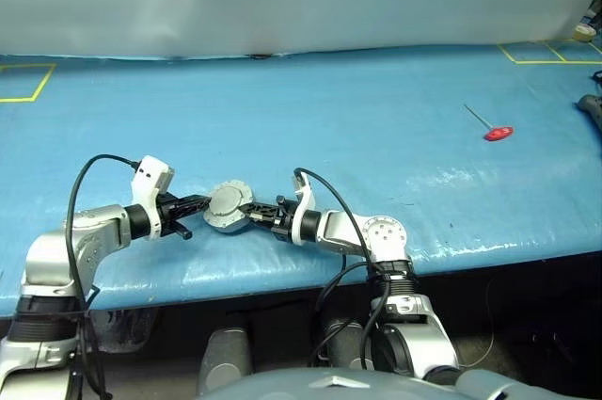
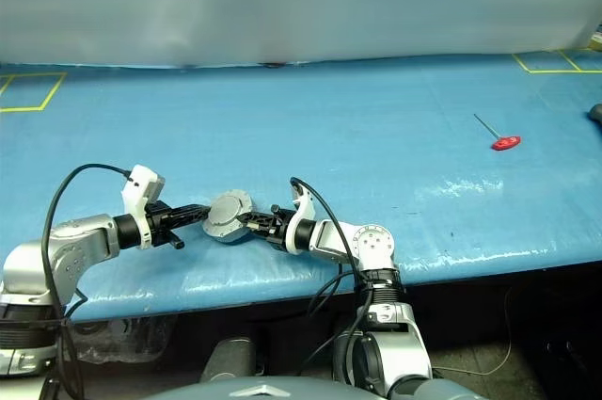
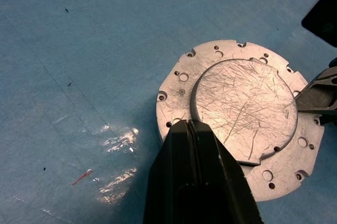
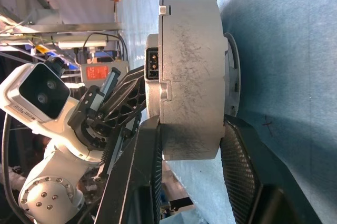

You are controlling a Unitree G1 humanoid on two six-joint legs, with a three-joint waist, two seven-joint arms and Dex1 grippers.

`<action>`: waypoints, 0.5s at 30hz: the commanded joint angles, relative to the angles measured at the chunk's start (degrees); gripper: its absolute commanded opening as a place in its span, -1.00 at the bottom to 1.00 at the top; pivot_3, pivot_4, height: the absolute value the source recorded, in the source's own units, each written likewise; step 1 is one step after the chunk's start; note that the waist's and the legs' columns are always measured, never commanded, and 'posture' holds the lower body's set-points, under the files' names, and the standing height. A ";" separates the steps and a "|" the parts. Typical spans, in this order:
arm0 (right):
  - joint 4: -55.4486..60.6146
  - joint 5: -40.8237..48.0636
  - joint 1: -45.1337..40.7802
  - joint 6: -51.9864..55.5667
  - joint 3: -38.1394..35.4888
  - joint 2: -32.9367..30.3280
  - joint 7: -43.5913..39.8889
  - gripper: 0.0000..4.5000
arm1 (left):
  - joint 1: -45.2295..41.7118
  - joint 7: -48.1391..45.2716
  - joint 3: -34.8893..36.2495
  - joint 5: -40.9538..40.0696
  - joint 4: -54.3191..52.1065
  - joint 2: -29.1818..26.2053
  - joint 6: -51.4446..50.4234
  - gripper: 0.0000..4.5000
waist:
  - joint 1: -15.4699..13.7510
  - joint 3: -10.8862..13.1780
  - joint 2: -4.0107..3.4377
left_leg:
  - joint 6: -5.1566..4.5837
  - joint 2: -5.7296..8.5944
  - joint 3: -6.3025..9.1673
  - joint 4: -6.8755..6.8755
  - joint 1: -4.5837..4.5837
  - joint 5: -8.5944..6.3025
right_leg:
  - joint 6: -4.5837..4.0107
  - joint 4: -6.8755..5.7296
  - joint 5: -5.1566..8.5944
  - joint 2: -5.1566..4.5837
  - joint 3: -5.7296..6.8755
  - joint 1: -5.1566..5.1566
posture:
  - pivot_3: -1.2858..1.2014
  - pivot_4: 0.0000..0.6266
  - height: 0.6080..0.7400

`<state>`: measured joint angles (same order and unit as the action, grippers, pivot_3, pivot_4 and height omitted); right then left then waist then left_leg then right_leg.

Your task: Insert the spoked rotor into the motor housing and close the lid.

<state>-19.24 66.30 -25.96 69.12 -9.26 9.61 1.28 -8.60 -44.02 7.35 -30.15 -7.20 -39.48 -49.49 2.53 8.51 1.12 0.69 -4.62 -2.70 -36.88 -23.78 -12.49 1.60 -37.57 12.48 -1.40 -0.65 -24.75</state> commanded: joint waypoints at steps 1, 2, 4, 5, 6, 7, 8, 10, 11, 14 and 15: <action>1.26 0.94 -0.99 -2.48 -0.23 8.17 0.42 -0.46 | 1.75 -0.97 -1.80 -1.42 -2.14 0.96 -1.46 -1.00 | 0.05 0.00 0.00 | 0.00 0.00 0.00 0.01 0.00 0.00 | 0.00 0.00 0.00 0.00 0.00 0.00 | 0.03 -0.52 1.00; 1.28 0.93 -0.91 -2.51 -0.15 8.15 0.41 -0.46 | 1.91 -0.79 -1.59 -1.55 -2.31 1.12 -1.48 -1.00 | 0.06 0.00 0.00 | 0.00 0.00 0.00 0.02 0.00 0.00 | 0.00 0.00 0.00 0.00 -0.01 -0.01 | 0.03 -0.52 1.00; 1.30 1.02 -0.82 -2.59 -0.13 8.17 0.53 -0.46 | 2.33 -0.44 -0.94 -1.88 -2.93 1.53 -1.41 -1.00 | 0.06 0.01 -0.01 | 0.00 0.00 0.01 0.02 0.00 0.00 | 0.00 0.01 0.00 0.00 0.00 -0.01 | 0.03 -0.52 1.00; 1.36 1.09 -0.79 -2.61 -0.09 8.13 0.55 -0.46 | 2.59 -0.12 -0.33 -2.13 -3.46 1.89 -1.34 -1.00 | 0.06 0.00 -0.01 | 0.00 0.00 0.01 0.02 0.00 0.00 | 0.00 0.01 0.00 0.00 -0.01 -0.01 | 0.03 -0.52 1.00; 1.49 1.23 -0.72 -2.63 -0.11 8.08 0.61 -0.46 | 2.89 0.33 0.54 -2.53 -4.25 2.39 -1.27 -1.00 | 0.10 0.01 0.00 | 0.00 0.00 0.01 0.02 -0.01 0.00 | 0.00 0.01 0.00 0.00 0.00 -0.01 | 0.03 -0.52 1.00; 1.64 1.40 -0.63 -2.67 -0.18 7.99 0.67 -0.46 | 3.24 0.80 1.47 -2.94 -5.25 2.90 -1.16 -1.00 | 0.12 0.01 0.00 | 0.00 0.00 0.00 0.02 -0.01 0.00 | 0.00 0.01 0.00 0.00 -0.01 -0.02 | 0.03 -0.52 1.00; 1.83 1.58 -0.50 -2.71 -0.30 7.83 0.73 -0.46 | 3.70 1.49 2.72 -3.58 -6.67 3.61 -1.00 -1.00 | 0.17 0.01 0.00 | 0.00 0.00 0.00 0.02 -0.02 0.00 | 0.00 0.01 0.00 0.00 -0.01 -0.03 | 0.03 -0.52 1.00; 2.25 2.04 -0.25 -2.82 -0.62 7.52 0.82 -0.46 | 4.55 3.12 5.43 -5.19 -9.42 5.40 -0.75 -1.00 | 0.20 0.04 0.04 | 0.00 0.00 0.00 0.02 -0.09 0.00 | 0.00 0.01 0.00 0.00 -0.01 -0.08 | 0.03 -0.52 1.00; 2.53 2.42 -0.11 -2.92 -0.89 7.36 0.86 -0.46 | 5.06 4.45 6.98 -5.97 -10.97 6.59 -0.46 -1.00 | 0.20 0.04 0.05 | 0.00 -0.01 0.01 0.02 -0.16 0.00 | 0.01 0.01 -0.01 0.00 -0.02 -0.15 | 0.03 -0.52 1.00; 3.30 3.96 0.11 -3.39 -2.03 6.68 1.32 -0.46 | 7.07 9.74 13.00 -9.79 -16.54 11.70 0.41 -1.00 | -0.03 0.04 0.06 | -0.01 0.00 -0.01 -0.12 -0.82 0.01 | 0.17 -0.05 -0.12 0.02 -0.01 -0.72 | 0.03 -0.52 1.00; 3.55 4.49 0.13 -3.57 -2.34 6.40 1.56 -0.46 | 7.80 11.77 14.92 -11.26 -18.27 13.64 0.67 -1.00 | -0.10 0.04 0.08 | -0.01 0.02 -0.03 -0.14 -0.95 0.01 | 0.33 -0.03 -0.22 0.01 -0.03 -0.81 | 0.03 -0.52 1.00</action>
<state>-18.61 68.73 -25.88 66.67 -10.14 9.57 2.63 -1.06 -34.87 18.16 -38.32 -20.93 -26.81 -49.74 2.43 8.55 1.20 0.68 -4.59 -2.74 -37.03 -24.73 -12.48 2.04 -37.60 12.19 -1.40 -0.69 -25.54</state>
